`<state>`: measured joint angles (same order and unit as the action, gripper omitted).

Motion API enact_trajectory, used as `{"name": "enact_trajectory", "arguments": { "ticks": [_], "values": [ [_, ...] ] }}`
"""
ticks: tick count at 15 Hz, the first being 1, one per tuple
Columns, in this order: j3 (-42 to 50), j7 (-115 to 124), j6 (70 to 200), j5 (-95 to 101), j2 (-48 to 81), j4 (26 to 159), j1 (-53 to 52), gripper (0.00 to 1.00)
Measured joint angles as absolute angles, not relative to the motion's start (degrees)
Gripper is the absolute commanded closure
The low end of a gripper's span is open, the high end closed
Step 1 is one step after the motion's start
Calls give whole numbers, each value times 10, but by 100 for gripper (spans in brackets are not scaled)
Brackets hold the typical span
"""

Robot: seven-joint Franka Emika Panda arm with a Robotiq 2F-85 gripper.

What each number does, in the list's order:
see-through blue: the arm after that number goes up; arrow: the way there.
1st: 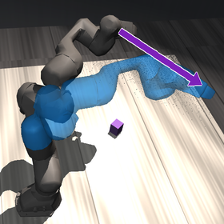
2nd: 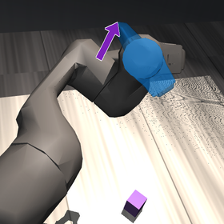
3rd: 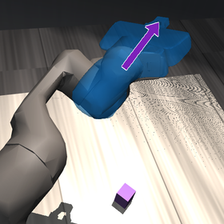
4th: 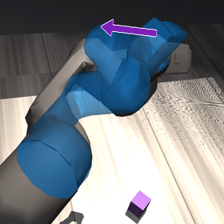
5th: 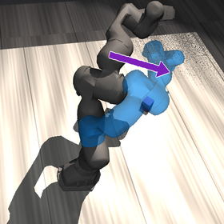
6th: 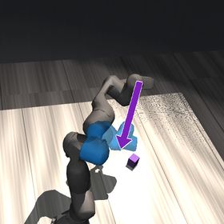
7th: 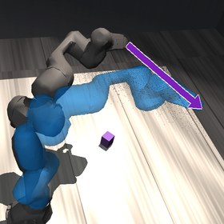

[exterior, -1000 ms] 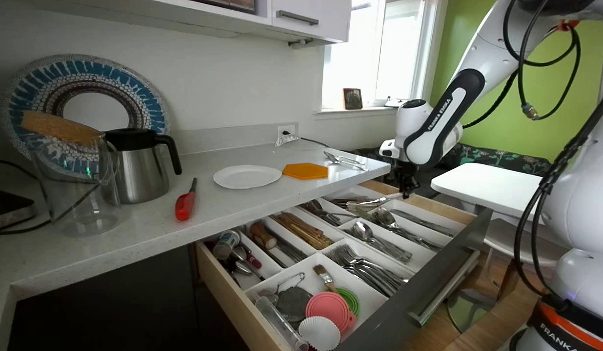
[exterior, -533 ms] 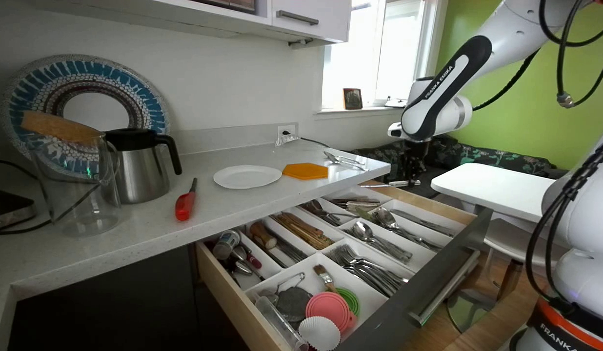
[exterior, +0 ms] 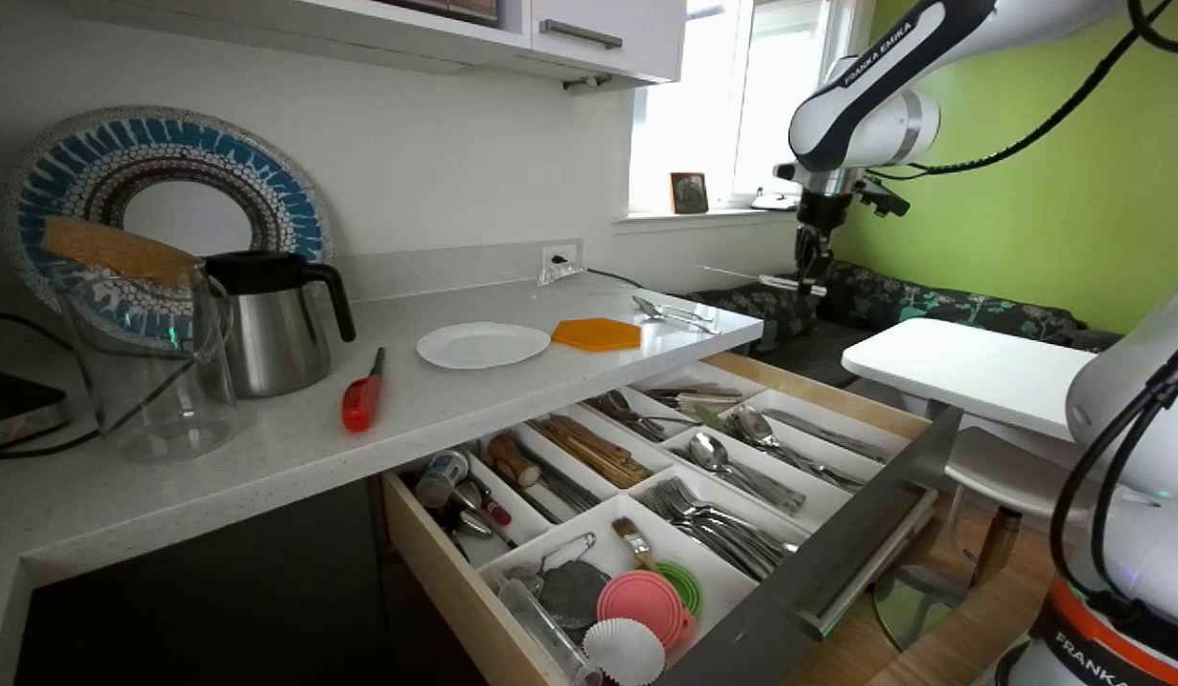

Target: Remove a knife from the kitchen drawer

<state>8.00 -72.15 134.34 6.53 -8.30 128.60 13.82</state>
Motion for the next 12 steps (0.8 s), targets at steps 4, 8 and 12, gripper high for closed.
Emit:
{"name": "enact_trajectory", "arguments": {
  "ticks": [4, 8, 12],
  "values": [
    [76, -557, 1341, 78, -41, 1215, 121, 94],
    [72, -392, 1331, 121, 38, 1126, 104, 94],
    [66, -397, 1325, 85, 109, 1056, 100, 78]
  ]
}}
